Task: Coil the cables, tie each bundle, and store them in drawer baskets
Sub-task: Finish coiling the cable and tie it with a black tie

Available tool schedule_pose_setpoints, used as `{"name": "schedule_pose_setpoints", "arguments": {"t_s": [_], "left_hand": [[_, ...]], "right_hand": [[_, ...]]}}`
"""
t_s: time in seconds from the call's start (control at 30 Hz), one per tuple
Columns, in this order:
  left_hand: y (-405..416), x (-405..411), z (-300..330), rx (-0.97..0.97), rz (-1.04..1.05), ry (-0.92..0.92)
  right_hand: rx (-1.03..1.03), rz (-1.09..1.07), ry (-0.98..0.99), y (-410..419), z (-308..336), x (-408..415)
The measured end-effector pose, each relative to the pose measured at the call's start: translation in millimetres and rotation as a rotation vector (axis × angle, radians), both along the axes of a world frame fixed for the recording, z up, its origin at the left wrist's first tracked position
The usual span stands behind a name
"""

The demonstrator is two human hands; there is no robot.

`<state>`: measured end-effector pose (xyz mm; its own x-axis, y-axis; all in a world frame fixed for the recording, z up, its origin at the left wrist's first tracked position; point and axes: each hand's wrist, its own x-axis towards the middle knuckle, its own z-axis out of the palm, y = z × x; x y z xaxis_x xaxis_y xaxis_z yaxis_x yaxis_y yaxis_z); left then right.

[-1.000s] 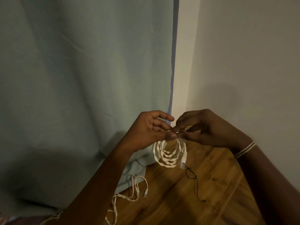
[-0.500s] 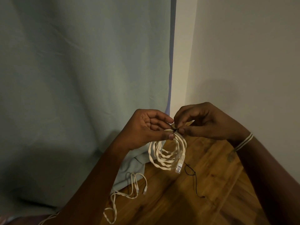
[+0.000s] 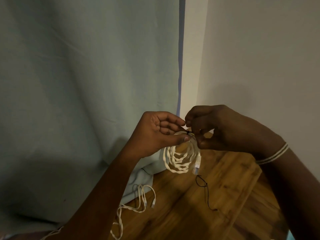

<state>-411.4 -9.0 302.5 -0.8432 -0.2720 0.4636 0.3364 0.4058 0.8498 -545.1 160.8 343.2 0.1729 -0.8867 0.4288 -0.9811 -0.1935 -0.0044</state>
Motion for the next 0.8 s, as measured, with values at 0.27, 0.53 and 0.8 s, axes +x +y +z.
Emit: {"name": "schedule_pose_setpoints", "arguments": {"t_s": [0.27,0.53,0.8], "left_hand": [[9,-1,5,-0.021,0.053,0.066],[11,1,9,-0.022,0.094,0.093],[14,2,9,-0.089,0.147,0.094]], "right_hand": [[-0.067,-0.148,0.107,-5,-1,8],[-0.142,-0.161,0.187,-6,-1,9],[-0.157,-0.117,0.153,-1,3,10]]}}
